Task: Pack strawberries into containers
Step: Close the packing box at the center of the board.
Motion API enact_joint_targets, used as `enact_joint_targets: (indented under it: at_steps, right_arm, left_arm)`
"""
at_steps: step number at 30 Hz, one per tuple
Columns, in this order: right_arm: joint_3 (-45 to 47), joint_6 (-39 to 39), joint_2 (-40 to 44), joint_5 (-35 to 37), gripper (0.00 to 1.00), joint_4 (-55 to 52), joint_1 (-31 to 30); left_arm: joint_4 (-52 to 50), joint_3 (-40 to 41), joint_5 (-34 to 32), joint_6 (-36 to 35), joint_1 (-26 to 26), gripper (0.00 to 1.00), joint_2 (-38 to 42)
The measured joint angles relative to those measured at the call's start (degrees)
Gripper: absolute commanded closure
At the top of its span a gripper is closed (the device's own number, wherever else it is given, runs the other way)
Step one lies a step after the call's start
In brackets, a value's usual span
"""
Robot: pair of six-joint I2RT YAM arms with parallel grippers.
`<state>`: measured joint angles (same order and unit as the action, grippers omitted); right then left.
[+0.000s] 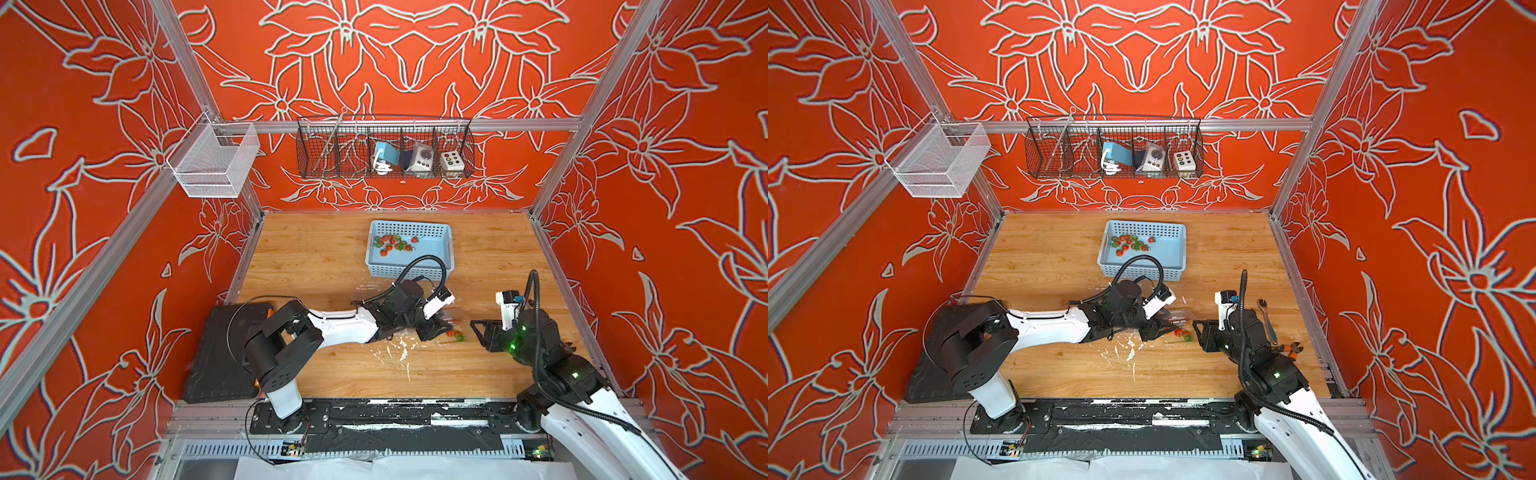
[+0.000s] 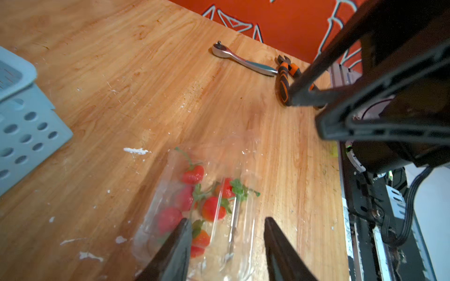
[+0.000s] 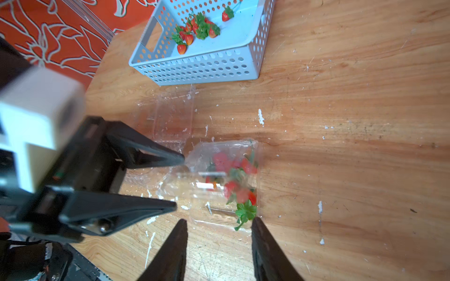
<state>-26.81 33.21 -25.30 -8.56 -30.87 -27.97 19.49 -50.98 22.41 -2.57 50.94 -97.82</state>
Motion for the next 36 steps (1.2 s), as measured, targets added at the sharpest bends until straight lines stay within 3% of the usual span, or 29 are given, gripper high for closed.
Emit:
enact_joint_targets:
  at_steps: [7, 21, 36]
  right_arm:
    - [-0.1, 2.2, 0.7, 0.2, 0.52, -0.2, 0.4]
    - [10.5, 7.2, 0.5, -1.5, 0.52, 4.2, 2.0]
    - [14.5, 9.6, -2.8, -5.1, 0.54, 11.6, 4.0]
  left_arm:
    - [0.0, 2.5, -1.5, 0.0, 1.9, 0.52, 0.0]
    - [0.3, 3.1, -3.7, -0.3, 3.1, 0.53, 0.0]
    - [-1.2, 1.8, -7.4, -2.4, 5.1, 0.53, -3.0]
